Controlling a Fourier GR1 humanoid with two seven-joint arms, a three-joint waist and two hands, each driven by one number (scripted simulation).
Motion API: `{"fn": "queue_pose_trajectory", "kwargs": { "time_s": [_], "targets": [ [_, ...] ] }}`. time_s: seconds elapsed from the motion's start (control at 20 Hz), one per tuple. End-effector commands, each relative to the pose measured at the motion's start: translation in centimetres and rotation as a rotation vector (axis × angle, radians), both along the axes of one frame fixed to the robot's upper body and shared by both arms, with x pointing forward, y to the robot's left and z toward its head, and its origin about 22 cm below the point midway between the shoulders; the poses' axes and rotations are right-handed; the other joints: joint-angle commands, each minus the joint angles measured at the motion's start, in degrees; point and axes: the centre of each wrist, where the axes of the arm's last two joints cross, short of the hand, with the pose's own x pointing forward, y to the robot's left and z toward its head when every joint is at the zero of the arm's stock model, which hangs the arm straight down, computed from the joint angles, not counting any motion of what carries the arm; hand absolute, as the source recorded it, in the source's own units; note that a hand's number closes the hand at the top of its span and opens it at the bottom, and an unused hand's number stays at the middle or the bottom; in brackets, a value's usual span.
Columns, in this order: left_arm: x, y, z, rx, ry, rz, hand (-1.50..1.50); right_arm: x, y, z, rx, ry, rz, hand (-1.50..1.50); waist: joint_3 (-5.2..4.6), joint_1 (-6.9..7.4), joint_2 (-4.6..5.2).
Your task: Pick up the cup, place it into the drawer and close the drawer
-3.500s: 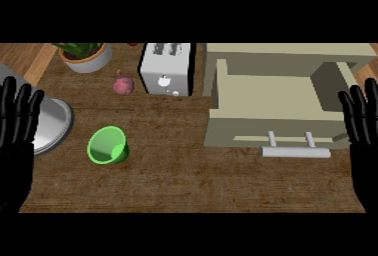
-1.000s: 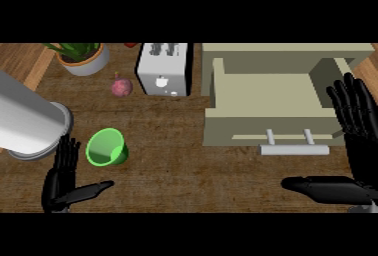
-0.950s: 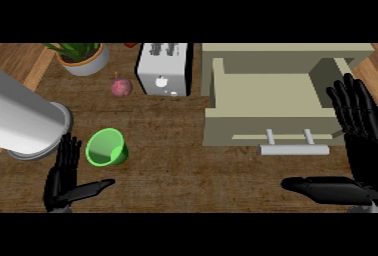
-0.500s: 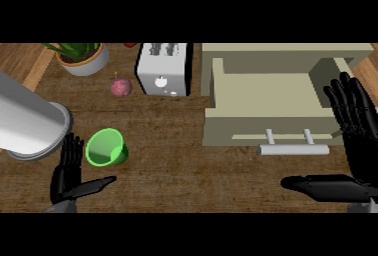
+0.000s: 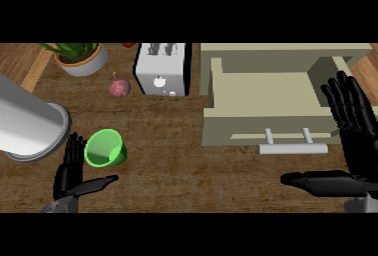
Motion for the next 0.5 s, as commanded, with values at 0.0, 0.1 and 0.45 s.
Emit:
{"fn": "queue_pose_trajectory", "kwargs": {
  "time_s": [0.0,0.1,0.45],
  "targets": [
    [1.4,0.0,0.7,-0.018,-0.059,0.005,-1.50,-0.4,0.3,1.0,0.003,-0.004,0.024,-1.50,-0.17,-0.47,0.15],
    [1.1,-1.1,0.2,-0.033,-0.074,-0.029,-1.50,-1.8,0.6,-0.2,0.005,0.008,0.000,-1.50,-0.08,-0.08,-0.06],
    [0.1,-1.0,-0.4,-0.094,-0.116,-0.057,-1.50,-0.2,1.4,1.6,0.025,0.009,0.012,-1.50,-0.17,-0.20,0.15]
  ]
}}
